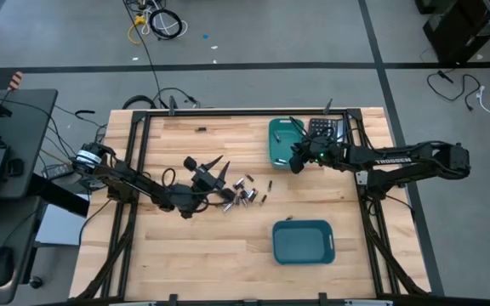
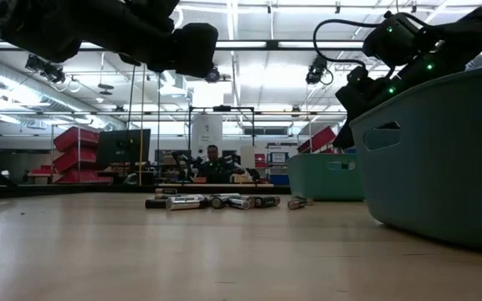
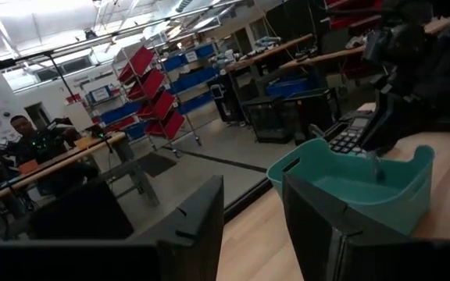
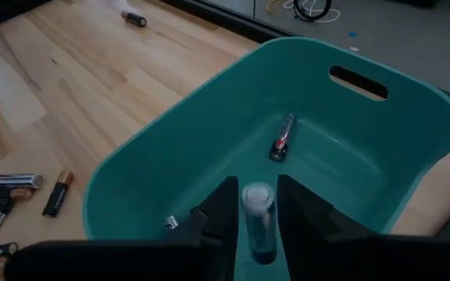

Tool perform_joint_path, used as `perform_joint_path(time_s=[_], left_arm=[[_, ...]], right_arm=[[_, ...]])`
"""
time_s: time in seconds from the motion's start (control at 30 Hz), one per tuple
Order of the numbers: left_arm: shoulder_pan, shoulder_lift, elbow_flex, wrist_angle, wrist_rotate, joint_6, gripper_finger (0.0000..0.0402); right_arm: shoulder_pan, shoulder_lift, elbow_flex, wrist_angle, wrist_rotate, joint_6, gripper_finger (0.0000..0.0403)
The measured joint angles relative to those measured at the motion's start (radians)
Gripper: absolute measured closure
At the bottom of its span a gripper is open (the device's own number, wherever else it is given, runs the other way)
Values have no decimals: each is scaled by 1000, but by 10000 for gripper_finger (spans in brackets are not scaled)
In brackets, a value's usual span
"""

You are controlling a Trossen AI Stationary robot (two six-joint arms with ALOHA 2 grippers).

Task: Sort batteries
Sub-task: Put the silver battery into the green bin

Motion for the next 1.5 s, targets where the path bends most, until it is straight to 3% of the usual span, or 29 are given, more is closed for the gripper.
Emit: perform_joint_path(time_s=[0.33,0.63,0.73,0.9,1.13,1.23,1.5], left_arm=[[-11,0,0,-103,6,-99,268],[-121,0,0,-140,36,-49,268],[-151,-5,0,-143,93,-68,271],[-130,-6,0,-255,384,-314,293],[-13,-6,0,-784,747,-964,332],[11,-6,0,-892,749,-1065,334],[42,-6,0,-941,708,-1037,334]], right_arm=[[14,-6,0,48,0,-37,299],[110,-116,0,175,-3,-185,302],[142,-159,0,175,-3,-210,302],[190,-204,0,175,-3,-220,304],[229,-199,0,171,-3,-214,304],[241,-192,0,175,-2,-210,304],[257,-183,0,176,43,-193,304]])
